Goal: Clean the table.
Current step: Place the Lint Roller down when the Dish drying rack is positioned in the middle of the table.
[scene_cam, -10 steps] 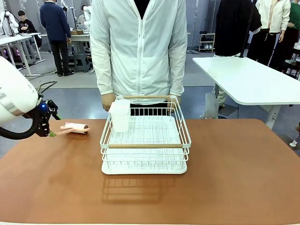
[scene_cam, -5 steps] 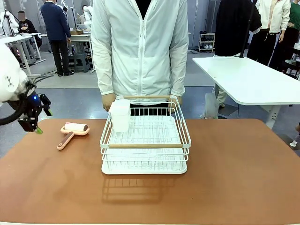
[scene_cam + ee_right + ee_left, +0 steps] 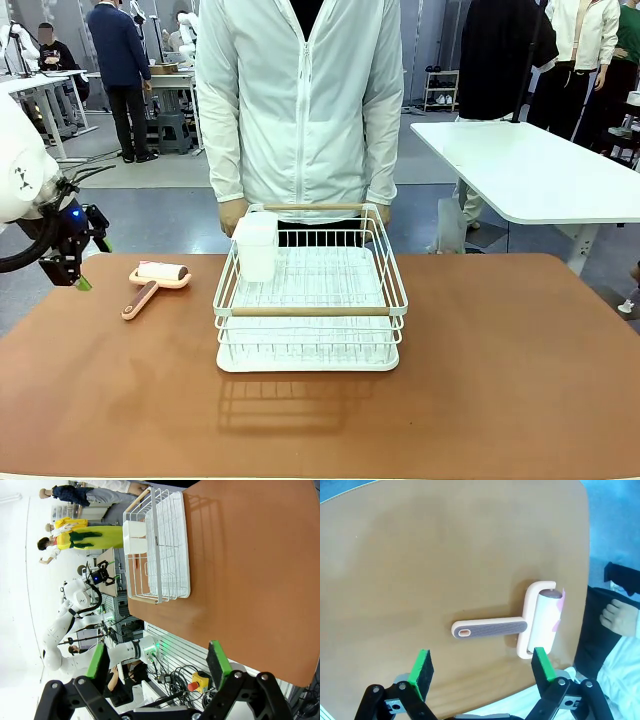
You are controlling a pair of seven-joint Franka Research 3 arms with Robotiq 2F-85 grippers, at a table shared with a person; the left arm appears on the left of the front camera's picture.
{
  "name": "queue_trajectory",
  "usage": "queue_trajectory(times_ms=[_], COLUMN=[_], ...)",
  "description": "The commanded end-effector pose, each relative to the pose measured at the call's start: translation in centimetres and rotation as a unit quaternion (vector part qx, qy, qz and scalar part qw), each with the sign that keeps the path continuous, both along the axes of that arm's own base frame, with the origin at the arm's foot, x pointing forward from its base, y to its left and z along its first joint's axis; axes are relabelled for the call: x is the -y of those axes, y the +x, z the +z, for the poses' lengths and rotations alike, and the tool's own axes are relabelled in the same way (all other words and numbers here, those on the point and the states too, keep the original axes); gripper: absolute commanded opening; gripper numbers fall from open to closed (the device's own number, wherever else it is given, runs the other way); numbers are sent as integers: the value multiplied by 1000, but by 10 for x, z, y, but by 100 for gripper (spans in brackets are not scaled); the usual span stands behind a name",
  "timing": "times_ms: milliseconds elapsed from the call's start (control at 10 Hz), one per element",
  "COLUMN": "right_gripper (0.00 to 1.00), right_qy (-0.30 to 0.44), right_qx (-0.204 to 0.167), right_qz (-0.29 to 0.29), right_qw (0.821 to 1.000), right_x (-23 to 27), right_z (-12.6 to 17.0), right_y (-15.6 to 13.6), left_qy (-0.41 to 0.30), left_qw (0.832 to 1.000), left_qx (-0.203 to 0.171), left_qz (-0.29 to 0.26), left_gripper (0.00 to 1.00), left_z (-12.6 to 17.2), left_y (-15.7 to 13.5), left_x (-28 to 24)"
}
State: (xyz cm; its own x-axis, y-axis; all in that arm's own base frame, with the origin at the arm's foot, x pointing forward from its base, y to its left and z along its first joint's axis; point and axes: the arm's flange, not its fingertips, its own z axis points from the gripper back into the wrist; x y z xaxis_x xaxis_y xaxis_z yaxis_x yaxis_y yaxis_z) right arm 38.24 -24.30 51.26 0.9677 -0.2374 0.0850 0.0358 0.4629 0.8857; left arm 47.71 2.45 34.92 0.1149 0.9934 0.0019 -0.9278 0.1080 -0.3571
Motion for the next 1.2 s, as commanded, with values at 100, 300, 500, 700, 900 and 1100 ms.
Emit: queue_trajectory(times_ms=[100,300,500,700,900,1100], right_gripper=[100,100,100,100,100,100], right_qy=[1,1,1,1,1,1], right_qx=[6,6,6,6,6,6], right_qz=[1,1,1,1,1,1], right_qw=[1000,1000,1000,1000,1000,1000], right_x=[0,0,0,0,0,0], right_z=[3,3,3,3,3,3], right_y=[-1,-1,-1,-1,-1,-1], left_qy=[0,0,0,0,0,0], left_qw=[1000,1000,1000,1000,1000,1000], left_qx=[9,9,9,9,9,9], left_qz=[-2,-2,-2,-2,-2,-2], left_gripper=[100,100,100,100,100,100], left_z=[0,0,0,0,0,0], left_y=[-2,-2,-2,-2,-2,-2], left_x=[-1,-1,-1,-1,-1,-1])
